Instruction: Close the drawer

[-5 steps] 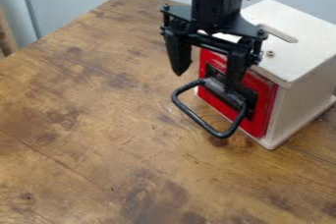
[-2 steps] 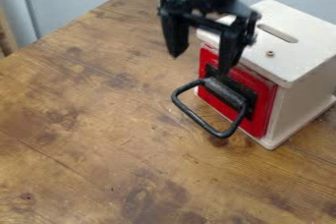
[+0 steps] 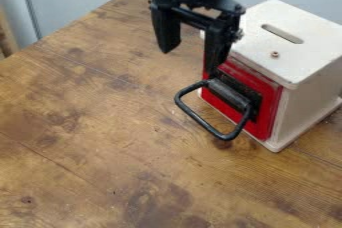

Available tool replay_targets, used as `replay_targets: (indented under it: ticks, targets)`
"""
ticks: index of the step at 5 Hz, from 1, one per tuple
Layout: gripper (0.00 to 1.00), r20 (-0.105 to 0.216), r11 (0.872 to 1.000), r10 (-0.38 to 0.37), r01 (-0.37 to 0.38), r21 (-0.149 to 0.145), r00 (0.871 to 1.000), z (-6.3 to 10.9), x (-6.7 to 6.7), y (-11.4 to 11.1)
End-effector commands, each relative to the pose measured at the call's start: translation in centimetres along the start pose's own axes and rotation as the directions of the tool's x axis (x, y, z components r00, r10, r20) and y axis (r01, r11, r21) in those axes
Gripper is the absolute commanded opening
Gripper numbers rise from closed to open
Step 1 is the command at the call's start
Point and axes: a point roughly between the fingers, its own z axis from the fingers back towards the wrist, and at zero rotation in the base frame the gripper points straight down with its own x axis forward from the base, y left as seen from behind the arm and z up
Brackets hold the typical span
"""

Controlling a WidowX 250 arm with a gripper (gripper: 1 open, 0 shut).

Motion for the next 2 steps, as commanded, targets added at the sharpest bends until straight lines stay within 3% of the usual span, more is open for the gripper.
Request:
replay_targets:
  ticks: [1, 2]
  targets:
    - [1.0, 0.084, 0.999, -0.053, 0.053, 0.001, 0.995, 3.09, 0.08, 0.28]
    - [1.0, 0.079, 0.999, -0.044, 0.044, 0.003, 0.996, 2.74, -0.48, 0.26]
